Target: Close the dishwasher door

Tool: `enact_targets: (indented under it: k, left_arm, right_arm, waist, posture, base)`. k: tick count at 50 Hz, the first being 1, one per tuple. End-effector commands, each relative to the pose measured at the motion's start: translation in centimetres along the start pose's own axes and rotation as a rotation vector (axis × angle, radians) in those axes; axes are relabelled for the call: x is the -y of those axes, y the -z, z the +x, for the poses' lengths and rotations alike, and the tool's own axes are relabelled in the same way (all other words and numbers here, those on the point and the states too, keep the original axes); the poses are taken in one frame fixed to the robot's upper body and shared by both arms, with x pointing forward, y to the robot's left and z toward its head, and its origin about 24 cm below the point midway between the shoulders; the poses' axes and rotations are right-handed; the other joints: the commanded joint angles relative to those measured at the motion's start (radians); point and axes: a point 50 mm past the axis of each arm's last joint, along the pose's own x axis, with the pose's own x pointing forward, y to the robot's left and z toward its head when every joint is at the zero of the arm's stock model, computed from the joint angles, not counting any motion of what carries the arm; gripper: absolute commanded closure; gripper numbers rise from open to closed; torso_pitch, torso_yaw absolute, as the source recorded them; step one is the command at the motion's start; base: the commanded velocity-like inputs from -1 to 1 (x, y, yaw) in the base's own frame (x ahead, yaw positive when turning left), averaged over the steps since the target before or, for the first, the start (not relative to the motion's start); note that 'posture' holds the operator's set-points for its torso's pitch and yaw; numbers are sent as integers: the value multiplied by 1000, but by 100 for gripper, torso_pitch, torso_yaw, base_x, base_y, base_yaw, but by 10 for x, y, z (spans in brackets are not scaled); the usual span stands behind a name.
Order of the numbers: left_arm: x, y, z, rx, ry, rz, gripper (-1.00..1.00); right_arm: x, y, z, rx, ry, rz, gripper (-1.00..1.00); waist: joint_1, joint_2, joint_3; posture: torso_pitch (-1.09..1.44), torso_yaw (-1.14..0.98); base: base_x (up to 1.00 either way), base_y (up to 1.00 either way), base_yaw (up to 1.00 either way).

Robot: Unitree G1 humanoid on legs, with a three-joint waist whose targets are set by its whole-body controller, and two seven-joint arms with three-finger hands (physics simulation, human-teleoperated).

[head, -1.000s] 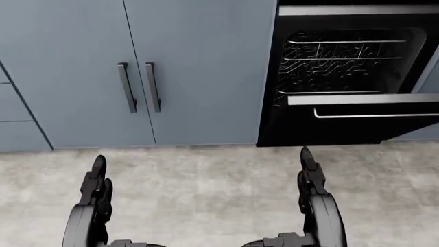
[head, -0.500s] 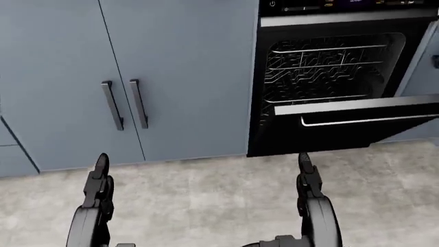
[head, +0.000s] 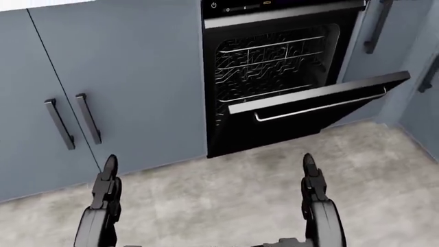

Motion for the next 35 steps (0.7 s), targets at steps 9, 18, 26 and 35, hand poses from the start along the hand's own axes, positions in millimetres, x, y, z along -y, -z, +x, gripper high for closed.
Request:
enact_targets:
  k: [9, 18, 26, 35]
  left_arm:
    - [-6, -15, 4, 86, -26, 10, -100]
    - [-6, -15, 4, 87, -25, 11, -100]
    - [-6, -15, 3, 85, -26, 11, -100]
    - [-6, -16, 3, 87, -25, 11, -100]
  right_arm:
    - [-5, -19, 3, 100, -20, 6, -100]
    - [-7, -19, 3, 101, -27, 7, -100]
    - [-7, -19, 3, 99, -29, 4, -100]
    - [-7, -20, 2, 102, -26, 2, -100]
  waist:
    - [31, 58, -14]
    - [35, -58, -22]
    - [6, -35, -31]
    - [49, 52, -13]
  posture:
    - [0, 0]
    - [0, 0]
    - [0, 0]
    - [0, 0]
  base:
    - [0, 0, -73]
    - [-1, 0, -74]
    - [-1, 0, -69]
    - [-1, 0, -54]
